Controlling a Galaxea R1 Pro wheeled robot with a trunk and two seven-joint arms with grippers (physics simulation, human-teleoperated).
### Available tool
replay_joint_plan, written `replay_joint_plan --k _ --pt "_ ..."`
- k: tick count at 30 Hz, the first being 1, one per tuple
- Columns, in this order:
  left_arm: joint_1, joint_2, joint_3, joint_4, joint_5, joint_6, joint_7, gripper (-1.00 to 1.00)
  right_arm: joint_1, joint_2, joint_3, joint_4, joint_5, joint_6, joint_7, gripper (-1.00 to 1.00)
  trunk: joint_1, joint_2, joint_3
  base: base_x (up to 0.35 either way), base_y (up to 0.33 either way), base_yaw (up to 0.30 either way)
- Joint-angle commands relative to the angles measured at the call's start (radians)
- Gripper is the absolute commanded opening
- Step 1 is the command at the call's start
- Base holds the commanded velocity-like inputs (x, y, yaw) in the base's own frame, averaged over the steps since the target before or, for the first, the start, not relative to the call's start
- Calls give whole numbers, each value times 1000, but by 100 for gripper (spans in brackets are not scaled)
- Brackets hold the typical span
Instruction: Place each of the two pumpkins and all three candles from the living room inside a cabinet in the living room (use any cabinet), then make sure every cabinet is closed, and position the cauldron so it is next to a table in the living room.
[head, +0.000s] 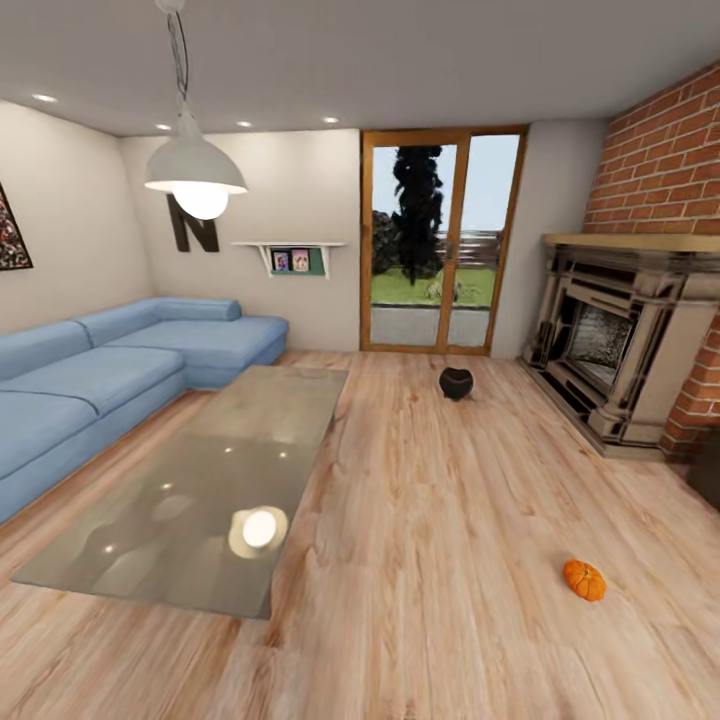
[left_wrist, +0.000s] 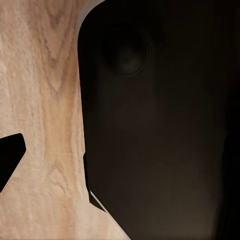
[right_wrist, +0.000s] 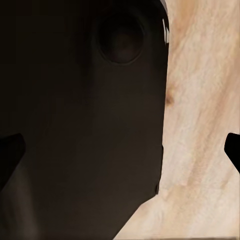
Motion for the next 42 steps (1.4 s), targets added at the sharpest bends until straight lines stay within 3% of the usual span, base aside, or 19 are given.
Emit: replay_joint_plan --k 1,12,33,42 --pt "0 0 -1 0 -1 -2 0 100 0 0 0 1 0 -1 1 100 0 0 -1 -101 0 -295" --pt "0 0 -1 0 -1 -2 0 100 0 0 1 0 0 -1 1 100 0 0 -1 -279 0 -278" --pt "0 0 -1 0 -2 -2 0 100 0 0 -1 1 0 -2 1 100 0 0 -1 -334 0 -85" --pt "0 0 -1 0 -1 -3 0 100 0 0 -1 1 0 -2 1 100 0 0 -1 -98 0 -281"
